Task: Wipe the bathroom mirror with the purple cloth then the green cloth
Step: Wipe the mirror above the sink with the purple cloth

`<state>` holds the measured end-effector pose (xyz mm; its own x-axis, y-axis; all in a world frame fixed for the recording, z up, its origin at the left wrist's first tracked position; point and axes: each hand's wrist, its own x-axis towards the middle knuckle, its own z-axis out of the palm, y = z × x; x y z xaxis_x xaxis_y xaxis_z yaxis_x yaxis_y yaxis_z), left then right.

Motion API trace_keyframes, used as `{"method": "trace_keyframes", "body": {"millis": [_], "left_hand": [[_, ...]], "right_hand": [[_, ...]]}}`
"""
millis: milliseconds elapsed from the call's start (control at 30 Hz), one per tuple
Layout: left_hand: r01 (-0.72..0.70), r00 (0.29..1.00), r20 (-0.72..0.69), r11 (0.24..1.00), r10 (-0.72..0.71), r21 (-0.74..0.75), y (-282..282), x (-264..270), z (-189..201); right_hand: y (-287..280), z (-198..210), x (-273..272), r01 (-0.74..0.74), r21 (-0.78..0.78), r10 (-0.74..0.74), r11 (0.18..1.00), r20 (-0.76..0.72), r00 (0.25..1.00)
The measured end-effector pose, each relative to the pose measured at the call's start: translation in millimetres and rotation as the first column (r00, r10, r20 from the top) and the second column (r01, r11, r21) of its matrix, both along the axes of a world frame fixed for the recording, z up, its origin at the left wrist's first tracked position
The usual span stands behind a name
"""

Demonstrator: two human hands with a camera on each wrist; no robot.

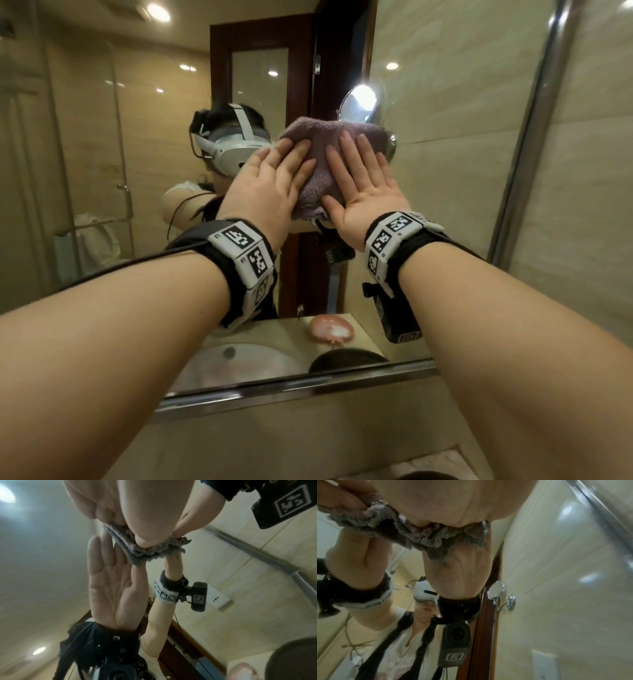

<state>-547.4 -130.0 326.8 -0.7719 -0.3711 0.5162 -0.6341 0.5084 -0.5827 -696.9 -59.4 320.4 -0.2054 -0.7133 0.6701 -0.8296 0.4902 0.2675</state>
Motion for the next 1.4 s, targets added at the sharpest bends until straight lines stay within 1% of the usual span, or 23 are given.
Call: {"method": "trace_keyframes", "body": {"millis": [100,267,333,467,600,767,800,833,867,900,1000,1200,1333,1400], "left_hand": [[0.072,0.997,-0.012,0.997,-0.073,-0.008,16,-37,2],[0.127,0.991,-0.042,0.992,-0.126,0.027,51,-95,4],[0.144,0.988,-0.058,0.989,-0.143,0.015,58,-110,7],[0.133,0.991,-0.033,0.991,-0.132,0.013,83,-140,10],[0.157,0.987,-0.022,0.988,-0.157,0.010,101,-170,8],[0.201,0.980,-0.005,0.979,-0.201,0.041,121,-210,-2],[0.211,0.978,-0.018,0.976,-0.210,0.054,123,-217,-4],[0.247,0.968,-0.072,0.965,-0.242,0.082,124,-221,-6],[0.278,0.958,-0.111,0.955,-0.266,0.108,125,-224,-6],[0.278,0.958,-0.102,0.953,-0.266,0.119,126,-226,-6],[0.191,0.981,0.034,0.981,-0.192,0.022,129,-225,-4],[0.214,0.974,0.072,0.977,-0.213,-0.006,126,-202,-3],[0.202,0.976,0.086,0.979,-0.199,-0.024,107,-174,-5],[0.182,0.981,0.076,0.983,-0.179,-0.034,93,-158,-9]], "right_hand": [[24,1,-33,0.058,0.006,-0.058,0.998,0.035,0.998],[58,7,-79,0.155,0.034,-0.157,0.987,0.055,0.986],[66,11,-88,0.207,0.060,-0.210,0.977,0.065,0.975],[87,14,-112,0.255,0.080,-0.262,0.964,0.095,0.960],[108,10,-132,0.307,0.099,-0.317,0.947,0.110,0.942],[131,-1,-154,0.393,0.132,-0.409,0.910,0.127,0.904],[134,-3,-157,0.404,0.134,-0.421,0.905,0.131,0.898],[136,-4,-161,0.413,0.136,-0.430,0.900,0.131,0.894],[138,-4,-163,0.417,0.138,-0.434,0.898,0.129,0.892],[139,-5,-165,0.415,0.139,-0.432,0.899,0.129,0.893],[138,-5,-166,0.409,0.129,-0.425,0.903,0.136,0.895],[128,-8,-152,0.423,0.169,-0.452,0.890,0.204,0.869],[120,-16,-127,0.371,0.158,-0.394,0.915,0.149,0.907],[109,-18,-109,0.330,0.155,-0.352,0.931,0.154,0.923]]}}
